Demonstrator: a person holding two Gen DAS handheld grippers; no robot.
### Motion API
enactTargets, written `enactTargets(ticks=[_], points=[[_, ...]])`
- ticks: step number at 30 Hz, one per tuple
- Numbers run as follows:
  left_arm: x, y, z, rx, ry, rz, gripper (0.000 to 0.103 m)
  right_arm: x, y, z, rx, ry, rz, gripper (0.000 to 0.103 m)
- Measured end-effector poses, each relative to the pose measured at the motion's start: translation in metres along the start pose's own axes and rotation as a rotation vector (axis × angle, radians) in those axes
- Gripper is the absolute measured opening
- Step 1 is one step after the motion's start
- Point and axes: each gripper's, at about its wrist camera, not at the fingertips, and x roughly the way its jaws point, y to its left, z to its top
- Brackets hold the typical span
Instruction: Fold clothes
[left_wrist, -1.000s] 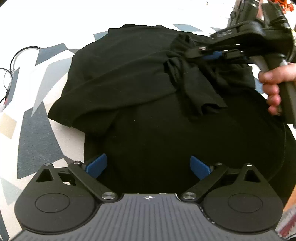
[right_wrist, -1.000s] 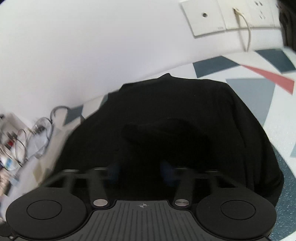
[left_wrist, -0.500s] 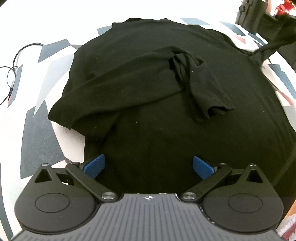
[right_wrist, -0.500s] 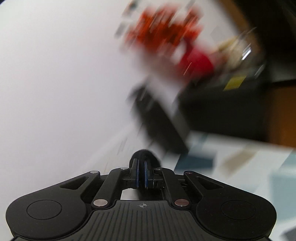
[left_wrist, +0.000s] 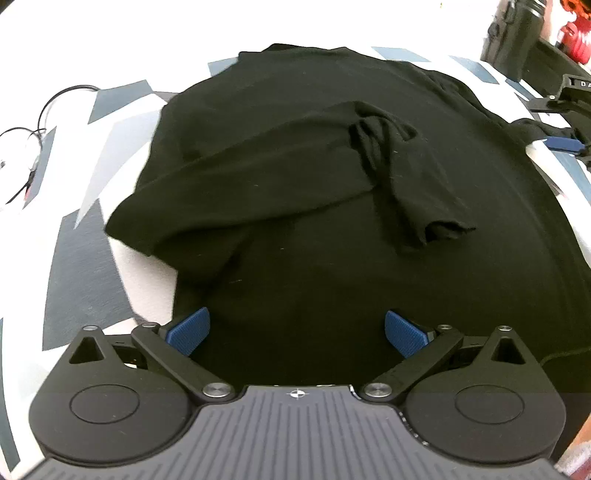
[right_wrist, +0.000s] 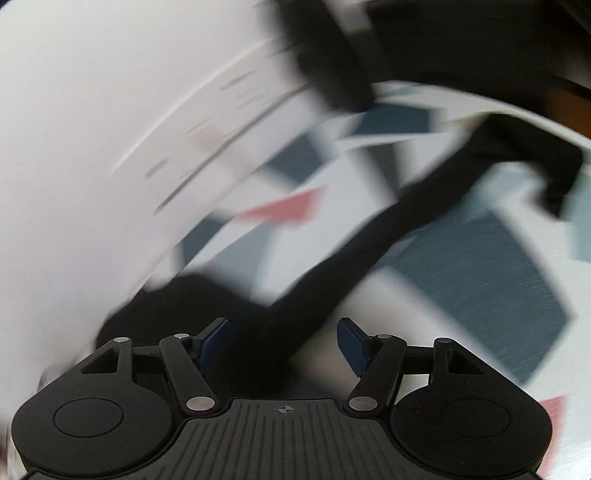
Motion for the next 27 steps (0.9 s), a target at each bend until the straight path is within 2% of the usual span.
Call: enactTargets(ticks=[4, 6, 8, 12, 13, 15, 16, 17, 19, 21, 22, 25, 27], points=[[-0.004, 0.012, -0.006, -0.060, -0.031, 0.030, 0.103, 0.025, 0.059, -0.031, -0.215, 0.161, 0.188, 0.060], [-0.006, 0.019, -0.009, -0.084, -0.047, 0.038, 0.102, 0.039, 0.086, -0.047, -0.304, 0.245, 0.238, 0.061], [-0.009, 0.023, -0.011, -0.107, -0.069, 0.055, 0.102, 0.047, 0.111, -0.064, -0.398, 0.300, 0.236, 0.065], [-0.017, 0.033, -0.014, -0.175, -0.118, 0.091, 0.102, 0.058, 0.145, -0.096, -0.585, 0.383, 0.201, 0.064], [-0.019, 0.037, -0.014, -0.196, -0.130, 0.097, 0.102, 0.059, 0.149, -0.101, -0.623, 0.386, 0.198, 0.060], [-0.017, 0.044, -0.014, -0.206, -0.122, 0.114, 0.102, 0.057, 0.152, -0.108, -0.688, 0.376, 0.196, 0.035], [-0.015, 0.045, -0.012, -0.195, -0.115, 0.130, 0.102, 0.058, 0.153, -0.108, -0.701, 0.374, 0.197, 0.006], [-0.013, 0.046, -0.011, -0.181, -0.114, 0.147, 0.102, 0.058, 0.152, -0.102, -0.682, 0.366, 0.205, 0.003], [-0.009, 0.048, -0.009, -0.162, -0.128, 0.175, 0.103, 0.051, 0.146, -0.081, -0.614, 0.302, 0.230, 0.003], [-0.006, 0.051, -0.007, -0.160, -0.137, 0.196, 0.103, 0.035, 0.136, -0.047, -0.536, 0.156, 0.237, 0.003], [-0.004, 0.052, -0.003, -0.165, -0.138, 0.205, 0.103, 0.025, 0.125, -0.029, -0.475, 0.071, 0.210, 0.003], [0.001, 0.056, 0.002, -0.177, -0.140, 0.228, 0.103, -0.003, 0.082, 0.023, -0.258, -0.162, 0.075, 0.003], [0.001, 0.055, 0.004, -0.176, -0.141, 0.229, 0.103, -0.016, 0.054, 0.043, -0.156, -0.264, -0.075, 0.010]])
